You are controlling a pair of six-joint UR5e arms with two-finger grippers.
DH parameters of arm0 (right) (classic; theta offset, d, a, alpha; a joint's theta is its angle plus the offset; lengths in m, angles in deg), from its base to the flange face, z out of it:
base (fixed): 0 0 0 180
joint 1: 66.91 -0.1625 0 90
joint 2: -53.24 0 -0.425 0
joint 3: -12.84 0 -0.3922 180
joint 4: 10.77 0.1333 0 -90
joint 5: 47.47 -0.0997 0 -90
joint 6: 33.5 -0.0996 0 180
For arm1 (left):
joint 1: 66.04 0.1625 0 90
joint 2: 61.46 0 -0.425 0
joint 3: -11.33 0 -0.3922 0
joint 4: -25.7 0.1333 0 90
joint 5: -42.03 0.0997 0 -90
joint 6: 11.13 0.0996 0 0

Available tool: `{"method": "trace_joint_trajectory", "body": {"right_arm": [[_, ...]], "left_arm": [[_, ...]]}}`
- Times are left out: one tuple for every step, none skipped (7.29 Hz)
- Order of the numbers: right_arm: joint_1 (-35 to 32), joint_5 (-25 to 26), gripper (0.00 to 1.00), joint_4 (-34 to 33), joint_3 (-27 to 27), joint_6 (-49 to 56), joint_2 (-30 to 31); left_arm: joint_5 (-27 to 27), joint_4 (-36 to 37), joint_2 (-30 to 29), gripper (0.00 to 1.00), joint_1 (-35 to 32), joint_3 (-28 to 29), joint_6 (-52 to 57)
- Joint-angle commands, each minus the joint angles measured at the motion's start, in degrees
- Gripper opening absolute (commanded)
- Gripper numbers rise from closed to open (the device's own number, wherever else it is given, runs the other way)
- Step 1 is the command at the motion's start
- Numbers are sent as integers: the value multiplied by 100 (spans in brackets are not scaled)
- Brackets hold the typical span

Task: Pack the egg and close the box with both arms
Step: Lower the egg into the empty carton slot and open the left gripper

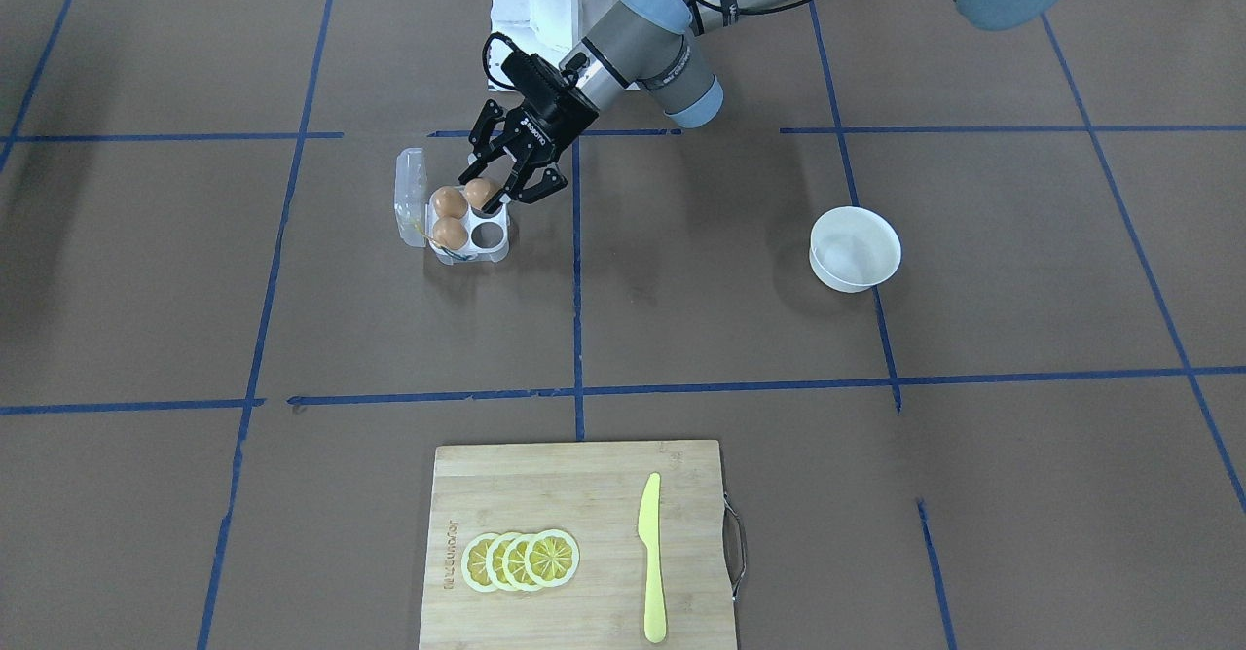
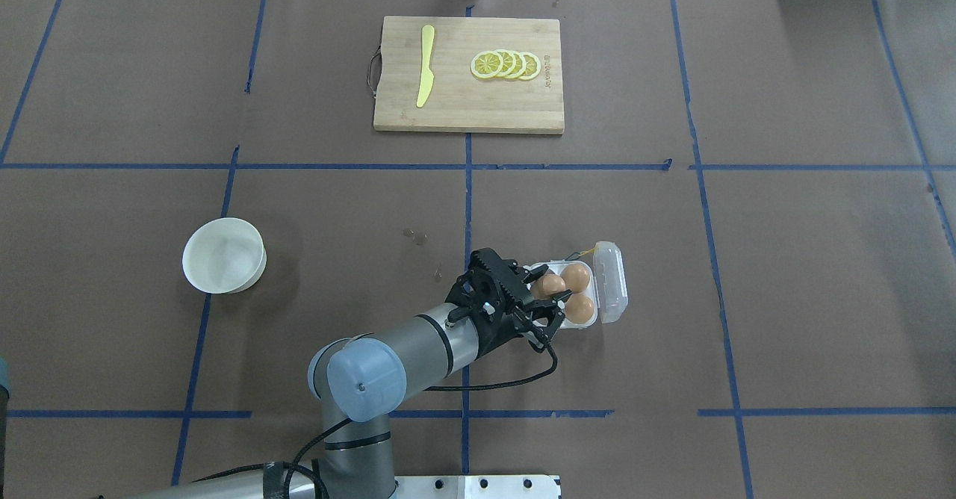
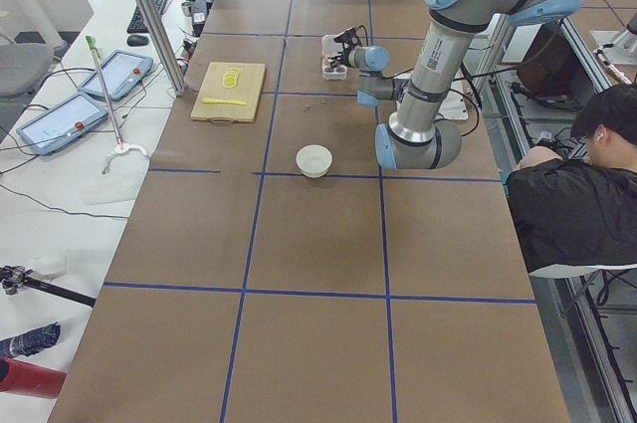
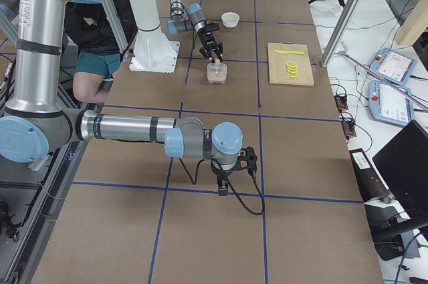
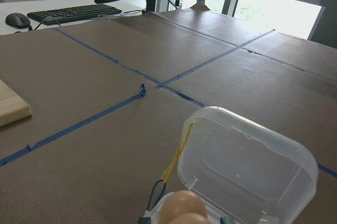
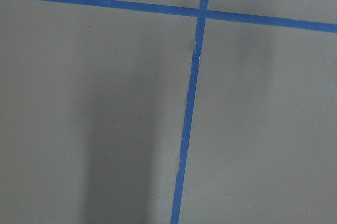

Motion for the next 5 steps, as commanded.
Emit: {"method": "trace_joint_trajectory", "body": {"right_arm": [[-9, 0, 100, 0, 0, 0, 2], [-9, 9, 100, 0, 0, 0, -7], [-9, 0, 100, 0, 0, 0, 2], [-9, 9, 100, 0, 0, 0, -7], [-9, 9, 100, 0, 0, 0, -7]], "left_arm": [[3, 0, -40, 0, 91, 35, 0], [3, 0, -40, 5, 100, 53, 0], [11, 0, -40, 7, 109, 70, 0], [3, 0, -40, 10, 118, 79, 0], [11, 9, -40, 14, 118, 114, 0]]}}
